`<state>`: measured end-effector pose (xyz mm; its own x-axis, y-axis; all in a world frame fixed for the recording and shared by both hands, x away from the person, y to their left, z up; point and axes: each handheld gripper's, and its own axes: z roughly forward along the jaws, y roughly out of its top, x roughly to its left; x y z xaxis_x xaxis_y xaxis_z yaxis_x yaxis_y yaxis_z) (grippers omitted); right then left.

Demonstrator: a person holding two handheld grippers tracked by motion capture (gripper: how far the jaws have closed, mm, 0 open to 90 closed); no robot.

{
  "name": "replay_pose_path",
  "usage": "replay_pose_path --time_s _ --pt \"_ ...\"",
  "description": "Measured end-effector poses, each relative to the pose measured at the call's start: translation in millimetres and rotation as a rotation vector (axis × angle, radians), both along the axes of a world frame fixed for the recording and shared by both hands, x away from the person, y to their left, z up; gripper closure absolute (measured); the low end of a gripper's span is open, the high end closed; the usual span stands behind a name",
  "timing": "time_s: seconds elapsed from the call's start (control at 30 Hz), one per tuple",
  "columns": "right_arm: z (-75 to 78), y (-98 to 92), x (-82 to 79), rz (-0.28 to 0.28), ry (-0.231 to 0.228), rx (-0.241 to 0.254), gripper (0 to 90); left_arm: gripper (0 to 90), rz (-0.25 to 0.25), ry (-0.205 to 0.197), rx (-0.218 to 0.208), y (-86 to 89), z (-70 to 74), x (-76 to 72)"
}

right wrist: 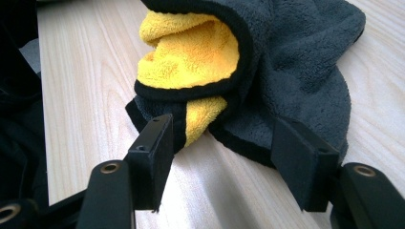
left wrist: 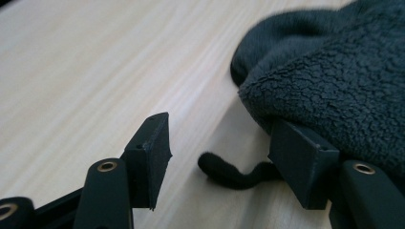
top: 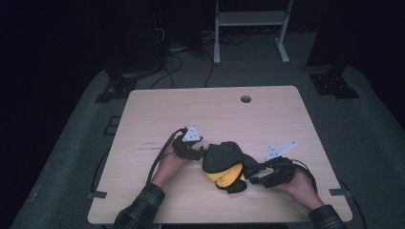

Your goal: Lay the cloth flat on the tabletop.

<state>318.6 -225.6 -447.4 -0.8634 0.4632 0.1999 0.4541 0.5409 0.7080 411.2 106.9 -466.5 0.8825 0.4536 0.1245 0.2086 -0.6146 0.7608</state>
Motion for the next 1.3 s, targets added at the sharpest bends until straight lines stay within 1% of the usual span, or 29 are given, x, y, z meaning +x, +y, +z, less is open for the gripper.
replay_pose_path --time_s 0.03,0.1,0.13,0.2,0.27,0.37,0.4,0.43,0.47,0.5,0.53,0.57,0.63,0.7,0.77,0.87,0.9,0.93,0.97,1.07,1.1,1.17,1.23,1.3 --pt "0.1 -0.1 -0.1 -0.001 0.002 0.0 39.2 39.6 -0.003 0.014 0.021 -1.0 -2.8 0.5" --pt "0.1 -0.4 -0.3 -0.001 0.0 -0.002 39.2 40.4 -0.007 0.049 0.025 -0.8 -5.0 0.9" --pt "0.3 -0.8 -0.4 -0.001 0.001 -0.002 39.2 42.0 -0.007 0.056 0.027 -0.3 -5.2 1.0" --pt "0.4 -1.3 -0.3 -0.001 -0.002 -0.001 39.2 41.9 0.001 0.075 0.034 0.7 -5.7 0.8" --pt "0.5 -1.0 -0.3 -0.001 -0.004 -0.002 39.2 43.5 -0.001 0.083 0.04 2.0 -6.6 -0.2" --pt "0.9 0.9 -1.0 0.004 -0.003 -0.001 39.2 52.4 -0.009 0.114 0.027 3.6 -6.8 -1.8" --pt "0.9 1.4 -1.1 0.006 -0.004 0.0 39.2 57.0 -0.019 0.125 0.033 3.8 -5.7 -2.8" --pt "1.3 2.2 -1.3 0.01 -0.006 -0.001 39.2 61.2 -0.008 0.138 0.037 2.9 -4.7 -4.6" --pt "1.7 3.2 -1.9 0.011 -0.005 0.003 39.3 67.0 -0.002 0.143 0.045 2.4 -3.6 -5.5" --pt "1.9 3.9 -2.1 0.013 -0.007 0.006 39.3 73.8 -0.005 0.143 0.062 2.1 -2.1 -6.9" --pt "2.4 4.9 -2.5 0.014 -0.008 0.009 39.6 81.4 0.01 0.141 0.078 1.7 -0.8 -8.3" --pt "2.9 6.3 -3.0 0.014 -0.008 0.012 39.6 82.4 0.024 0.147 0.09 2.0 0.4 -9.3" --pt "3.7 10.2 -4.2 0.01 -0.012 0.016 39.6 83.4 0.029 0.153 0.092 4.1 0.9 -11.2" --pt "4.1 14.6 -5.4 0.005 -0.014 0.011 39.6 83.5 0.031 0.15 0.094 8.9 2.8 -13.5" --pt "3.8 18.4 -5.8 -0.001 -0.018 0.011 39.6 83.5 0.038 0.146 0.072 16.4 7.9 -16.1" --pt "2.6 22.5 -4.9 -0.015 -0.02 0.003 39.7 83.5 0.059 0.13 0.03 28.5 18.4 -21.3" --pt "2.0 23.2 -4.0 -0.023 -0.02 0.002 39.7 83.6 0.065 0.118 0.025 32.7 21.9 -22.6" --pt "1.3 23.8 -2.8 -0.029 -0.024 0.007 39.7 83.6 0.071 0.108 0.015 36.5 24.5 -24.1" --pt "1.4 24.5 -2.0 -0.038 -0.025 0.014 40.6 83.6 0.077 0.107 0.005 40.1 26.9 -25.6" --pt "3.0 28.2 -0.1 -0.045 -0.021 0.06 45.0 83.6 0.097 0.095 -0.012 48.1 31.4 -28.2" --pt "3.7 30.4 -0.3 -0.039 -0.022 0.067 46.9 83.5 0.101 0.093 -0.016 49.7 32.4 -28.9" --pt "3.8 35.7 -1.0 -0.018 -0.005 0.081 49.0 83.5 0.107 0.088 -0.024 51.7 34.1 -30.2" --pt "1.9 44.5 -3.2 0.008 0.004 0.077 50.1 83.5 0.106 0.082 -0.03 52.7 35.7 -31.7" --pt "-1.0 52.7 -4.6 0.017 0.018 0.068 50.1 83.5 0.102 0.08 -0.047 52.7 37.3 -33.3"
